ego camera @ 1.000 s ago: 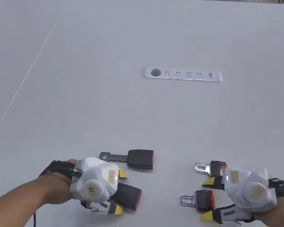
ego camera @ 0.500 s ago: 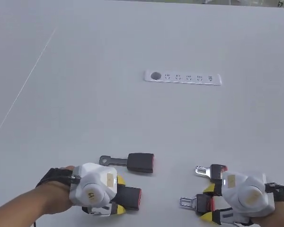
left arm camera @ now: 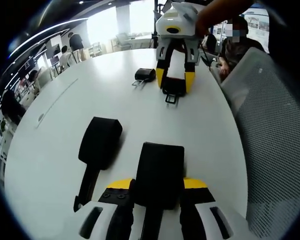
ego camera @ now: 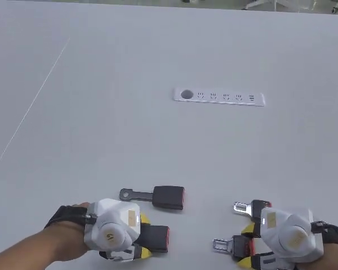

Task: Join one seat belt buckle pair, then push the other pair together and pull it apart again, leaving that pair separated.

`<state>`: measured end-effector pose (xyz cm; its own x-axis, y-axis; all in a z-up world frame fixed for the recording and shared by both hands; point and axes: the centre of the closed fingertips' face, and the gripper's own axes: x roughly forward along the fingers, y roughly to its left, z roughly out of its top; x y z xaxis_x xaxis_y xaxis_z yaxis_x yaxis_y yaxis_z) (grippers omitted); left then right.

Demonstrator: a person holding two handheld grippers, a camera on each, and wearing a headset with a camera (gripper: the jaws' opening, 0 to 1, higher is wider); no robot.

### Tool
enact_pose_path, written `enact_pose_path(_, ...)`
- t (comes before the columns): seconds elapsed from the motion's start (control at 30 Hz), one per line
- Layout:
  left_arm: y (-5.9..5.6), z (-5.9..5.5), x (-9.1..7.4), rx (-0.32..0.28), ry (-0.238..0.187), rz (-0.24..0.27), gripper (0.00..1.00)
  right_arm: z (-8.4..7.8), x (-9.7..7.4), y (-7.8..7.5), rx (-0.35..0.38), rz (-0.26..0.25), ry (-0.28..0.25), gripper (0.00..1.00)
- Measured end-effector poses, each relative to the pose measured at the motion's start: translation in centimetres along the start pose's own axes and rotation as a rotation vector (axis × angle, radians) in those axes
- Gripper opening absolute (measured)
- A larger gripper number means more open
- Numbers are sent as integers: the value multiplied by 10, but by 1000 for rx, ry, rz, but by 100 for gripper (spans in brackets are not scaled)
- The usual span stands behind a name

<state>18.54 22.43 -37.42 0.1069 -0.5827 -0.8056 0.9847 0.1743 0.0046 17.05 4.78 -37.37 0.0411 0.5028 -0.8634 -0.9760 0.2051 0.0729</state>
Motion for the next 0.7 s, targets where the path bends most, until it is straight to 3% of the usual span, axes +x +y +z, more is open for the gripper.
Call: enact_pose_path(0.7,-2,2,3,62,57,-42,36,48,30,12,-27,6,-51,36)
